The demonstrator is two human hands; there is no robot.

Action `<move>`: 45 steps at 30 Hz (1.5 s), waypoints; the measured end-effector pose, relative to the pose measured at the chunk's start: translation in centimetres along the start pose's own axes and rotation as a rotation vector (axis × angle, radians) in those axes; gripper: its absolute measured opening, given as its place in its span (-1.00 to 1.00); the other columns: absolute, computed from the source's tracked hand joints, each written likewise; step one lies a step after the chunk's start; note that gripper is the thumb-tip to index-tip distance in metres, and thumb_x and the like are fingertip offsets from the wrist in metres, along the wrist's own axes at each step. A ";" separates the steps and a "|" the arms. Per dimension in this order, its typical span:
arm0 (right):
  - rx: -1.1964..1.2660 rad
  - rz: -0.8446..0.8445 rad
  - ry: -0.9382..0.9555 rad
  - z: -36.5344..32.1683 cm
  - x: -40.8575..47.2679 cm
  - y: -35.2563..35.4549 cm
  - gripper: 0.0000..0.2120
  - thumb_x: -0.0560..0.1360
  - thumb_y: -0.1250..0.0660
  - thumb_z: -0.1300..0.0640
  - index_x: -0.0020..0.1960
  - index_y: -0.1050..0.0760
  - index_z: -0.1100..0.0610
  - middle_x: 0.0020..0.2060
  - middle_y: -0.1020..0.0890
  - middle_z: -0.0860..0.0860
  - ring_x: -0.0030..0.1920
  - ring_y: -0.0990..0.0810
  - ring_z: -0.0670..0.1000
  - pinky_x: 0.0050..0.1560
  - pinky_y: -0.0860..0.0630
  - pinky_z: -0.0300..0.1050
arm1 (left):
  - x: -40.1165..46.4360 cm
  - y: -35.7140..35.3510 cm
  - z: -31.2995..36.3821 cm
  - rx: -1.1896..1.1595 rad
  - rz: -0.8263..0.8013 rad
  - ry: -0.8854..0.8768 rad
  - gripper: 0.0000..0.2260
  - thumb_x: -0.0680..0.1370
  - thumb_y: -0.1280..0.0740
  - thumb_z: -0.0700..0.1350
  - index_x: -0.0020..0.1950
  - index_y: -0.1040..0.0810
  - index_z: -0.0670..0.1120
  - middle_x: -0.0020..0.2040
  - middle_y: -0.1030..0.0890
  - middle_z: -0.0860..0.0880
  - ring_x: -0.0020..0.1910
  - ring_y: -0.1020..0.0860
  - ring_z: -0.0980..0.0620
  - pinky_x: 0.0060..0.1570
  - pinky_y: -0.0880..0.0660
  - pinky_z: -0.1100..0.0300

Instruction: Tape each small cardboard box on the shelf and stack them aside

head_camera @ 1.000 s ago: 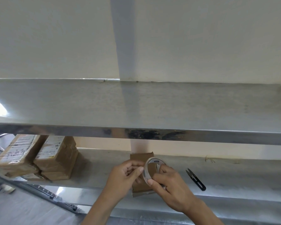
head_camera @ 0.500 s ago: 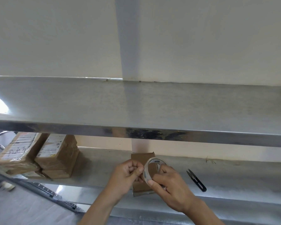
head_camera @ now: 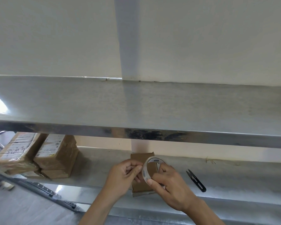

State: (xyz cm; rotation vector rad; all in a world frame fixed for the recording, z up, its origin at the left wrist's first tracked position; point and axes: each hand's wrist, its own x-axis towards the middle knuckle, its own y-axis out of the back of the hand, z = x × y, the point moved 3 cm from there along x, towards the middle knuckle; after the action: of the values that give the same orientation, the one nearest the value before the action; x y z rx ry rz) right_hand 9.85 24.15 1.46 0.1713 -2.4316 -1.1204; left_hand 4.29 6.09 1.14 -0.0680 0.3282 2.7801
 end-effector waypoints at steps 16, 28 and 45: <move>-0.053 -0.012 -0.016 -0.5 0.1 -0.7 -0.56 0.68 -0.13 -0.16 -0.31 -0.18 -0.01 -0.39 -0.24 -0.16 -0.25 -0.27 -0.12 -0.27 -0.27 -0.08 | 0.0 -0.7 -0.1 0.573 0.028 -0.146 -0.84 0.59 -0.33 -0.13 -0.15 -0.44 0.07 -0.31 -0.52 0.10 -0.31 -0.50 0.12 -0.32 -0.40 0.21; 0.073 -0.116 -0.074 -0.5 -0.4 -1.1 -0.56 0.68 -0.16 -0.14 -0.32 -0.27 0.02 -0.38 -0.32 -0.14 -0.20 -0.35 -0.11 -0.25 -0.28 -0.13 | -1.2 0.1 -1.4 -0.079 0.076 0.084 -0.94 0.56 -0.41 -0.26 -0.04 -0.67 -0.13 -0.27 -0.67 0.04 -0.25 -0.59 0.14 -0.16 -0.53 0.25; 0.034 -0.123 -0.105 -1.1 2.0 -2.1 -0.53 0.64 -0.07 -0.23 -0.33 -0.23 0.03 -0.43 -0.39 -0.06 -0.25 -0.36 -0.02 -0.25 -0.41 0.09 | -0.9 -0.4 -1.2 0.469 0.290 -0.139 -0.82 0.65 -0.24 -0.23 -0.07 -0.42 0.04 -0.14 -0.49 0.13 -0.10 -0.48 0.25 -0.17 -0.39 0.43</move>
State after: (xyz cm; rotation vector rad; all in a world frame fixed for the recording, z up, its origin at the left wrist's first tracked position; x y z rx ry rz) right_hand 8.47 21.40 1.24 0.2831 -2.5636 -1.1682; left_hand 5.32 5.90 -0.08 0.3064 1.0107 2.8808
